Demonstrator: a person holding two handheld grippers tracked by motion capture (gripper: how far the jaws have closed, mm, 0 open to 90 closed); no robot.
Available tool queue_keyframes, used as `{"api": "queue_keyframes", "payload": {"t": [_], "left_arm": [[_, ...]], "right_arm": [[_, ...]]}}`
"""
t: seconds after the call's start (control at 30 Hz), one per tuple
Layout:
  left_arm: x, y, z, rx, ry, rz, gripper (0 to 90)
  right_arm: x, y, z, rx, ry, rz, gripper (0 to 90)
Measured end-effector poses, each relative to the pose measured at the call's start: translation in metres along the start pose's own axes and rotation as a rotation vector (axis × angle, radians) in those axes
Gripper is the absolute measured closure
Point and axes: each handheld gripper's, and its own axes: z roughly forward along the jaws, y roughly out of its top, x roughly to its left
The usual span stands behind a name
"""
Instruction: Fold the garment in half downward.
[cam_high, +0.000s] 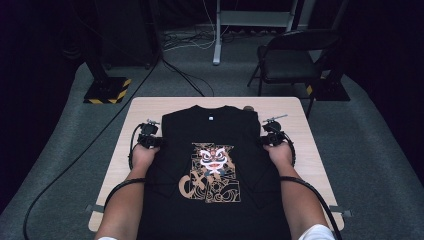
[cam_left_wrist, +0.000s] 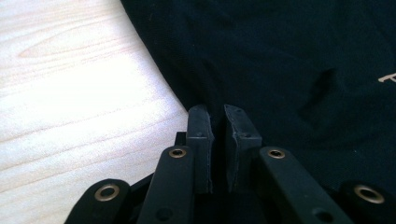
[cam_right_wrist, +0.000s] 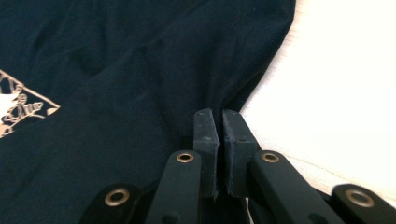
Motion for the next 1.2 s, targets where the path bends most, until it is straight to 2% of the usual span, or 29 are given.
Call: {"api": "queue_keyframes", "payload": {"t": [0.13,0.3,0.43,0.57,0.67,0.87,1.03,1.07,1.2], "left_arm": [[-0.001,0.001,-0.007,-0.017,-0.014,0.003,82.5],[0.001,0.01,-0.023,-0.06,-0.02,0.003,83.3],[-0.001,0.023,-0.034,-0.092,-0.01,0.016,84.2],[-0.001,0.034,-0.043,-0.107,0.001,0.028,84.2],[0.001,0.053,-0.059,-0.156,-0.001,0.025,84.2],[0.006,0.071,-0.079,-0.208,-0.007,0.026,84.2],[0.01,0.072,-0.087,-0.234,-0.025,0.011,84.2],[0.012,0.068,-0.088,-0.244,-0.039,-0.008,84.2],[0.015,0.059,-0.085,-0.245,-0.058,-0.038,84.3]], "right_arm": [[0.001,0.002,-0.008,-0.019,0.007,-0.021,85.4],[-0.001,0.011,-0.027,-0.061,0.02,-0.035,85.6],[-0.001,0.021,-0.04,-0.1,0.031,-0.029,85.7],[0.001,0.031,-0.048,-0.117,0.025,-0.047,85.8],[0.003,0.046,-0.06,-0.163,0.024,-0.054,85.8],[0.0,0.062,-0.077,-0.211,0.021,-0.055,85.8],[-0.007,0.068,-0.09,-0.246,0.034,-0.048,86.0],[-0.008,0.067,-0.091,-0.251,0.04,-0.041,86.0],[-0.011,0.059,-0.087,-0.25,0.051,-0.02,86.1]]}}
